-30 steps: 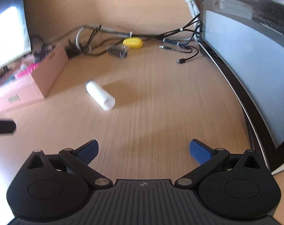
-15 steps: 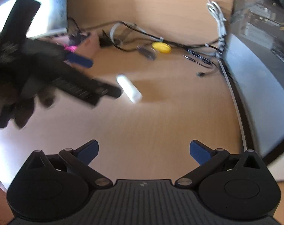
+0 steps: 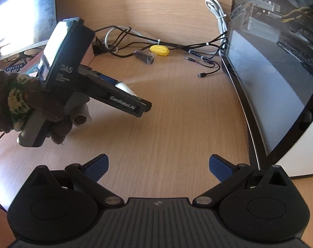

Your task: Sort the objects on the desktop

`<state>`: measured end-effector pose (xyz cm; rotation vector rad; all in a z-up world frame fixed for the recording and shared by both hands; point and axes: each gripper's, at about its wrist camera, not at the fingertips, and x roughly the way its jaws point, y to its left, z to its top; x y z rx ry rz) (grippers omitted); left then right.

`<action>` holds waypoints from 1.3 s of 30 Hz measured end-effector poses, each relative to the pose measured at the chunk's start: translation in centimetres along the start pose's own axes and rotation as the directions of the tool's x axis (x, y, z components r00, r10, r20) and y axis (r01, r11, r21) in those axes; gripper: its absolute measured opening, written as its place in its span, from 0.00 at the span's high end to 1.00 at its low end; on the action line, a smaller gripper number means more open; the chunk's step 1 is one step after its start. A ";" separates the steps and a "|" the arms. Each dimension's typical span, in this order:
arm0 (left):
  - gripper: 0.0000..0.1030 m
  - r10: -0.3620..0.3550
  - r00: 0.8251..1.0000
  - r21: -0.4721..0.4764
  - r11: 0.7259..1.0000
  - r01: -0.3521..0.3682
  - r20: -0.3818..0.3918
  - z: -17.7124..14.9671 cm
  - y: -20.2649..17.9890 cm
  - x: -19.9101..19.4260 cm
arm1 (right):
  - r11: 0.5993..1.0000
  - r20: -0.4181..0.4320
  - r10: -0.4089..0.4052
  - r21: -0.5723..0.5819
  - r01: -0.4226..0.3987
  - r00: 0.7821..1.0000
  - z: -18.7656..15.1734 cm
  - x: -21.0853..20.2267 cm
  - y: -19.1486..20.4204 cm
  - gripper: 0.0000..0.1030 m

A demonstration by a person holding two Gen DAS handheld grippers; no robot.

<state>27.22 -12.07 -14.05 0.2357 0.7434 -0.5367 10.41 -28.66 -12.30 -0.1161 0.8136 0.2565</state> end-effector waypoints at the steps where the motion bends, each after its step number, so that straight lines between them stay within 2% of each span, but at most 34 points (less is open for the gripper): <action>1: 0.21 0.001 1.000 -0.011 1.000 -0.001 -0.008 0.0 0.1 -0.2 | 1.000 -0.001 0.002 -0.007 -0.002 1.000 0.0 0.1 0.1 0.00; 6: 0.21 0.033 0.999 -0.081 0.996 -0.032 0.004 -0.7 1.5 -3.8 | 0.998 0.020 0.003 -0.058 -0.002 1.000 0.5 0.7 0.5 0.00; 11: 0.21 0.125 0.992 -0.192 0.974 -0.121 0.009 -2.9 4.0 -9.9 | 0.990 0.130 -0.032 -0.133 0.050 0.991 4.3 3.0 0.8 0.02; 12: 0.21 0.153 0.988 -0.219 0.964 -0.149 0.000 -3.5 4.6 -11.1 | 0.986 0.155 -0.035 -0.153 0.059 0.987 5.5 3.8 1.0 0.05; 13: 0.21 0.177 0.984 -0.242 0.955 -0.173 -0.007 -4.1 5.1 -12.2 | 0.982 0.176 -0.029 -0.178 0.061 0.984 7.0 4.9 1.2 0.17; 14: 0.21 0.204 0.979 -0.268 0.942 -0.200 -0.013 -4.5 5.6 -13.1 | 0.978 0.181 -0.019 -0.202 0.056 0.983 8.5 6.2 1.6 0.33; 16: 0.21 0.263 0.965 -0.323 0.911 -0.255 -0.021 -5.5 6.6 -15.0 | 0.972 0.166 0.006 -0.232 0.033 0.986 11.8 9.0 2.5 0.52; 18: 0.21 0.323 0.946 -0.369 0.876 -0.312 -0.032 -6.6 7.4 -16.8 | 0.972 0.165 0.007 -0.234 0.032 0.986 14.8 12.1 3.3 0.54; 21: 0.21 0.390 0.919 -0.426 0.822 -0.378 -0.064 -8.2 8.2 -18.7 | 0.964 0.168 -0.035 -0.254 0.077 0.985 18.1 17.1 4.7 0.56; 24: 0.21 0.431 0.898 -0.468 0.779 -0.417 -0.083 -9.3 8.5 -20.5 | 0.951 0.120 -0.059 -0.296 0.092 0.991 20.4 21.9 5.8 0.58; 27: 0.21 0.463 0.882 -0.488 0.751 -0.444 -0.090 -10.3 8.6 -22.1 | 0.957 0.034 -0.057 -0.284 0.064 0.998 21.5 25.2 5.6 0.68; 28: 0.21 0.471 0.877 -0.491 0.745 -0.451 -0.092 -10.5 8.7 -22.6 | 0.963 0.032 -0.048 -0.263 0.054 0.998 21.6 25.5 5.3 0.76; 29: 0.21 0.476 0.875 -0.492 0.742 -0.456 -0.094 -10.7 8.6 -22.9 | 0.971 0.013 -0.025 -0.237 0.028 1.000 21.8 25.6 5.0 0.81; 33: 0.21 0.478 0.874 -0.487 0.745 -0.456 -0.087 -11.2 8.7 -23.7 | 0.982 -0.018 0.036 -0.184 -0.038 0.999 20.9 23.6 5.1 0.82; 37: 0.21 0.459 0.886 -0.456 0.776 -0.437 -0.067 -11.2 8.4 -24.0 | 0.978 -0.039 0.105 -0.177 -0.111 0.994 17.9 18.6 5.9 0.81; 39: 0.21 0.448 0.892 -0.437 0.792 -0.426 -0.058 -11.2 8.2 -24.1 | 0.964 -0.056 0.141 -0.218 -0.149 0.989 16.0 15.5 7.0 0.81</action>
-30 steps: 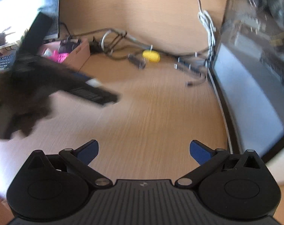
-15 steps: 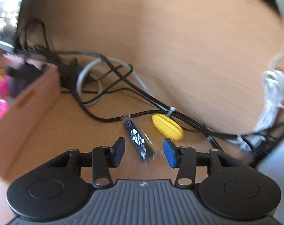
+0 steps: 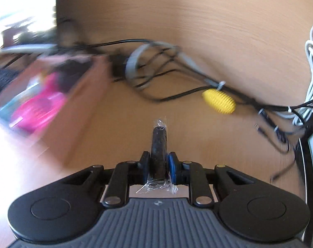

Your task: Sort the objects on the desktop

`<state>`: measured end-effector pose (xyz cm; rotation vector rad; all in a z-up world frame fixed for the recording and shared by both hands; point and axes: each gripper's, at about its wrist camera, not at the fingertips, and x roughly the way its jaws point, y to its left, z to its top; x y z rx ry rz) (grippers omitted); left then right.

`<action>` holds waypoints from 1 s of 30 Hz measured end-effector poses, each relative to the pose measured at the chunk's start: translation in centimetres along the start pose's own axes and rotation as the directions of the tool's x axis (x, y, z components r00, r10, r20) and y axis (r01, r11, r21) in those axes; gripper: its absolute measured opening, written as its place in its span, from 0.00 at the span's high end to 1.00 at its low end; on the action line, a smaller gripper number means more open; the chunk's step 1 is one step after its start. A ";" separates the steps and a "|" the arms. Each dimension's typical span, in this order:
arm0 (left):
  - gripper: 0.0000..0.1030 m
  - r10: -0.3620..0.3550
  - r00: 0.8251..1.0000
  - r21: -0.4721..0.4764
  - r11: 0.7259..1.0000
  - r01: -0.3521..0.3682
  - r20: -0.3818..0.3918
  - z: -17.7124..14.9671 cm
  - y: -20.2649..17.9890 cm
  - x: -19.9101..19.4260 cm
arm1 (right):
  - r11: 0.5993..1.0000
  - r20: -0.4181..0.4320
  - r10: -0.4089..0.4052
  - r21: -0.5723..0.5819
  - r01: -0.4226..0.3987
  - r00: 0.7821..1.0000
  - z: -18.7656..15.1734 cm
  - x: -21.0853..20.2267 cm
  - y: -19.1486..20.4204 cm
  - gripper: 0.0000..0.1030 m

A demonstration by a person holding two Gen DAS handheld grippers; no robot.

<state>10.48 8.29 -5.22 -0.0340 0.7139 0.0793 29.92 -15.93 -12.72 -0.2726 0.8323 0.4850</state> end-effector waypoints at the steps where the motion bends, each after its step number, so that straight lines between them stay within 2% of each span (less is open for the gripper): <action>1: 0.21 -0.007 1.000 0.012 1.000 0.007 0.002 0.0 0.0 -0.1 | 0.999 -0.010 0.027 -0.024 -0.027 1.000 -0.7 -1.4 0.9 0.81; 6: 0.21 -0.028 1.000 0.063 0.998 0.026 0.015 0.2 0.4 -0.6 | 0.977 -0.090 0.213 -0.015 -0.215 0.973 -3.7 -7.1 5.0 0.81; 8: 0.21 -0.034 0.999 0.076 0.997 0.031 0.037 0.8 0.7 -1.0 | 0.965 -0.085 0.261 0.023 -0.260 0.962 -3.7 -8.8 6.1 0.81; 10: 0.21 -0.043 0.997 0.088 0.995 0.037 0.068 1.6 1.0 -1.3 | 0.957 -0.040 0.290 0.039 -0.289 0.956 -3.1 -10.6 6.9 0.81; 18: 0.21 -0.066 0.980 0.113 0.993 0.045 0.189 6.9 2.5 -0.2 | 0.965 0.161 0.252 0.037 -0.261 0.954 -0.1 -16.3 8.4 0.81; 24: 0.21 -0.079 0.963 0.087 0.994 0.059 0.256 12.5 4.5 2.2 | 0.975 0.216 0.203 0.049 -0.218 0.955 -0.1 -18.9 9.2 0.81; 26: 0.14 -0.070 0.961 0.087 0.995 0.049 0.266 14.3 5.0 3.5 | 0.977 0.219 0.186 0.060 -0.203 0.958 -0.1 -19.1 9.4 0.81; 27: 0.06 -0.066 0.961 0.096 0.995 0.042 0.268 15.0 5.1 4.1 | 0.978 0.218 0.177 0.067 -0.195 0.960 -0.2 -19.2 9.4 0.81; 30: 0.06 -0.060 0.963 0.106 0.994 0.033 0.264 16.3 5.7 5.3 | 0.981 0.215 0.161 0.075 -0.180 0.963 -0.4 -19.3 9.6 0.81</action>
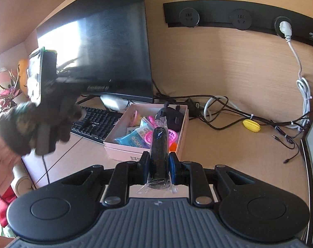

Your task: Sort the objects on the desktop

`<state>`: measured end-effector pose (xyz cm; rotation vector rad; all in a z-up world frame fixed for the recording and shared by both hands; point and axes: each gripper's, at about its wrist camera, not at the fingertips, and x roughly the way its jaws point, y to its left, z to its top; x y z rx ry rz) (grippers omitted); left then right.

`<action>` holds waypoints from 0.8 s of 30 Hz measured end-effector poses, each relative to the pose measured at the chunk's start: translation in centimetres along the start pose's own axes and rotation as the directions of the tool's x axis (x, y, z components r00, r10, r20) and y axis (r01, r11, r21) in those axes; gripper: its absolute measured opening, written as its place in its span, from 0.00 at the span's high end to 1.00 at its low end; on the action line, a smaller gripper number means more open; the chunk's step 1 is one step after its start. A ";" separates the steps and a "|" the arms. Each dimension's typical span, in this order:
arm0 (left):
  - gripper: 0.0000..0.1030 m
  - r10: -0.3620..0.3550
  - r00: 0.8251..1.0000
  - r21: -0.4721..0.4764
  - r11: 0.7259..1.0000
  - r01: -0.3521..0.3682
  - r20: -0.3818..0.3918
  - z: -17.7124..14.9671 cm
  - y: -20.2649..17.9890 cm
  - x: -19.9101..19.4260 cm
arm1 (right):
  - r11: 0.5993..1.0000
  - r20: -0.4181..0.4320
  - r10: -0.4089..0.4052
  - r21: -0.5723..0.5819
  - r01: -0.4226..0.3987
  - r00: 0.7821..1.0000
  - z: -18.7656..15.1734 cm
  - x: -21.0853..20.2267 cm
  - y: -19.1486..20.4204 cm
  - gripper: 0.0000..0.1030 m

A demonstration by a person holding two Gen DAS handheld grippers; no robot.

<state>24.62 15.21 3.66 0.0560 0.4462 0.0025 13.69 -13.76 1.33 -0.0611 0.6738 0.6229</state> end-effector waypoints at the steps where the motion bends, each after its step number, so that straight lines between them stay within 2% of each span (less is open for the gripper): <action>1: 0.06 -0.002 1.000 -0.005 1.000 0.002 0.003 0.1 0.3 0.1 | 1.000 0.000 -0.003 0.000 0.003 1.000 -0.1 -0.2 -0.1 0.81; 6: 0.03 -0.002 1.000 -0.075 0.997 0.001 -0.002 -1.0 1.7 -1.1 | 1.000 0.007 -0.013 0.018 0.013 1.000 0.2 0.1 -0.4 0.82; 10: 0.02 0.040 0.999 -0.116 0.992 -0.044 -0.035 -2.7 2.4 -2.2 | 1.000 0.023 0.012 0.003 -0.012 1.000 1.4 1.4 -0.4 0.82; 14: 0.02 0.015 0.998 -0.272 0.962 -0.031 -0.062 -4.4 4.0 -4.1 | 0.996 -0.016 0.008 -0.091 -0.010 1.000 1.8 3.0 -0.9 0.82; 16: 0.00 -0.033 0.997 -0.388 0.922 0.004 -0.067 -5.5 4.7 -4.8 | 0.988 -0.077 -0.020 -0.155 0.008 0.997 0.7 3.8 -1.5 0.77; 17: 0.00 -0.061 0.995 -0.448 0.894 0.021 -0.074 -6.1 5.0 -4.8 | 0.983 -0.117 -0.043 -0.184 0.021 0.992 -0.2 4.4 -1.8 0.64; 18: 0.00 -0.096 0.992 -0.513 0.858 0.041 -0.081 -6.7 5.2 -4.6 | 0.977 -0.158 -0.071 -0.208 0.037 0.985 -1.3 5.1 -2.1 0.56; 19: 0.00 -0.133 0.987 -0.578 0.814 0.059 -0.086 -7.3 5.4 -4.3 | 0.973 -0.189 -0.098 -0.227 0.053 0.977 -2.3 5.8 -2.4 0.41; 20: 0.00 -0.165 0.983 -0.632 0.772 0.074 -0.086 -7.8 5.5 -3.9 | 0.967 -0.214 -0.118 -0.245 0.064 0.970 -3.5 6.4 -2.6 0.40; 21: 0.00 -0.185 0.979 -0.663 0.744 0.081 -0.088 -8.1 5.5 -3.7 | 0.960 -0.241 -0.128 -0.273 0.059 0.962 -4.8 6.9 -2.6 0.40; 22: 0.00 -0.193 0.977 -0.682 0.726 0.083 -0.087 -8.2 5.6 -3.6 | 0.954 -0.262 -0.133 -0.297 0.051 0.956 -5.7 7.4 -2.4 0.40; 23: 0.00 -0.184 0.979 -0.684 0.726 0.076 -0.086 -8.1 5.5 -3.8 | 0.948 -0.275 -0.133 -0.315 0.042 0.952 -6.6 7.6 -2.4 0.39; 24: 0.00 -0.155 0.984 -0.667 0.743 0.056 -0.090 -7.7 5.4 -4.1 | 0.944 -0.287 -0.124 -0.328 0.024 0.950 -7.3 7.8 -2.2 0.39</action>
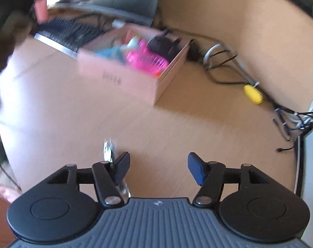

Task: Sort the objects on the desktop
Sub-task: 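Carry the black bagged cable toward the pink box with the right gripper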

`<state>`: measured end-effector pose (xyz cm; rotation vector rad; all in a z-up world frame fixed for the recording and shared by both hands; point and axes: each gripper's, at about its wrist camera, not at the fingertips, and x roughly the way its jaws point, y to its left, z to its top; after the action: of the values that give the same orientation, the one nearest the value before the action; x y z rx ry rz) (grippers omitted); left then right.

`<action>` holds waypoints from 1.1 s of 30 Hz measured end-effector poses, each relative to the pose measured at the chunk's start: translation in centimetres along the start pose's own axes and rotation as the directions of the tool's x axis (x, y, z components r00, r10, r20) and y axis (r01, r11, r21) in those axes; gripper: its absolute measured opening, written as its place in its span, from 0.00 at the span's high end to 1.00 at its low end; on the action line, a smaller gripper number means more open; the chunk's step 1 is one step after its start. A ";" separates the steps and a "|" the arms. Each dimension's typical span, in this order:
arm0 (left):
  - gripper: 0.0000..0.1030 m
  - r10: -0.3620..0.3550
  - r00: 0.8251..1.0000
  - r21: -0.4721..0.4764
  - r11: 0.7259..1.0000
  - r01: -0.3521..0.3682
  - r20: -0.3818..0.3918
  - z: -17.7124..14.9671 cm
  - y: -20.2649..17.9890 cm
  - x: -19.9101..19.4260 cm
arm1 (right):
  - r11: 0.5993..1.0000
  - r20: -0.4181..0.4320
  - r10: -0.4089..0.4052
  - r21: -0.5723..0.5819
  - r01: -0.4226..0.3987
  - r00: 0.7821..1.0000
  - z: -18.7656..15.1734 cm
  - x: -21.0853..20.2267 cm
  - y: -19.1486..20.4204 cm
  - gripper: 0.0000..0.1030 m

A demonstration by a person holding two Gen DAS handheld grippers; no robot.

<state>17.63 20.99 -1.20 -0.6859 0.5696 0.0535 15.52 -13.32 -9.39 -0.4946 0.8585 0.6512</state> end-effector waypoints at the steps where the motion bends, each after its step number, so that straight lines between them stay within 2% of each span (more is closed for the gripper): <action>1: 0.00 0.053 0.998 0.043 0.998 -0.054 0.028 0.2 -0.6 -0.5 | 1.000 -0.006 0.020 -0.014 -0.020 1.000 -0.5 0.2 0.3 0.38; 3: 0.00 0.164 0.983 0.131 0.976 -0.174 0.085 0.3 -1.6 -1.4 | 0.997 -0.010 0.073 -0.033 -0.074 0.997 -1.1 0.5 0.8 0.37; 5: 0.00 0.278 0.950 0.229 0.924 -0.305 0.142 0.1 -3.0 -1.8 | 0.991 -0.009 0.114 -0.063 -0.114 0.993 -1.5 0.9 1.3 0.37; 6: 0.00 0.312 0.936 0.263 0.900 -0.346 0.163 -0.2 -3.5 -1.9 | 0.989 -0.007 0.126 -0.077 -0.126 0.992 -1.7 1.0 1.5 0.37; 7: 0.00 0.325 0.929 0.290 0.885 -0.365 0.177 -0.5 -3.8 -2.3 | 0.986 -0.007 0.136 -0.092 -0.136 0.991 -1.8 1.1 1.7 0.39; 8: 0.00 0.320 0.930 0.304 0.881 -0.362 0.179 -0.8 -4.0 -2.5 | 0.983 -0.013 0.150 -0.103 -0.151 0.989 -2.0 1.3 1.7 0.48; 10: 0.00 0.289 0.944 0.335 0.884 -0.328 0.161 -1.6 -4.1 -3.4 | 0.977 -0.031 0.185 -0.105 -0.187 0.982 -1.9 1.5 1.7 0.62; 11: 0.00 0.277 0.949 0.350 0.883 -0.313 0.150 -2.1 -4.1 -3.8 | 0.975 -0.040 0.196 -0.103 -0.199 0.980 -2.0 1.7 1.7 0.66; 14: 0.00 0.264 0.957 0.390 0.874 -0.291 0.122 -3.3 -3.8 -5.1 | 0.970 -0.047 0.216 -0.106 -0.220 0.975 -1.9 2.0 1.5 0.68; 21: 0.00 0.300 0.946 0.354 0.877 -0.325 0.125 -3.9 -2.4 -7.1 | 0.960 -0.055 0.259 -0.097 -0.263 0.964 -0.8 4.2 2.1 0.69; 23: 0.00 0.305 0.942 0.350 0.874 -0.336 0.142 -3.9 -2.2 -7.9 | 0.958 -0.077 0.263 -0.099 -0.270 0.962 -0.5 5.1 2.5 0.79; 26: 0.00 0.316 0.935 0.339 0.872 -0.354 0.164 -3.8 -1.8 -9.0 | 0.959 -0.102 0.254 -0.103 -0.264 0.962 -0.3 5.9 2.9 0.82; 29: 0.00 0.330 0.927 0.317 0.873 -0.371 0.176 -3.7 -1.2 -9.5 | 0.962 -0.117 0.258 -0.060 -0.266 0.959 0.0 5.4 2.5 0.82; 33: 0.00 0.339 0.927 0.301 0.878 -0.373 0.161 -3.9 -0.4 -9.3 | 0.944 -0.102 0.329 0.057 -0.325 0.939 1.3 3.6 0.8 0.82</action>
<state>8.00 19.55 1.31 -0.2447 0.5821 0.3322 17.40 -10.81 -11.65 -0.3560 1.0691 0.9162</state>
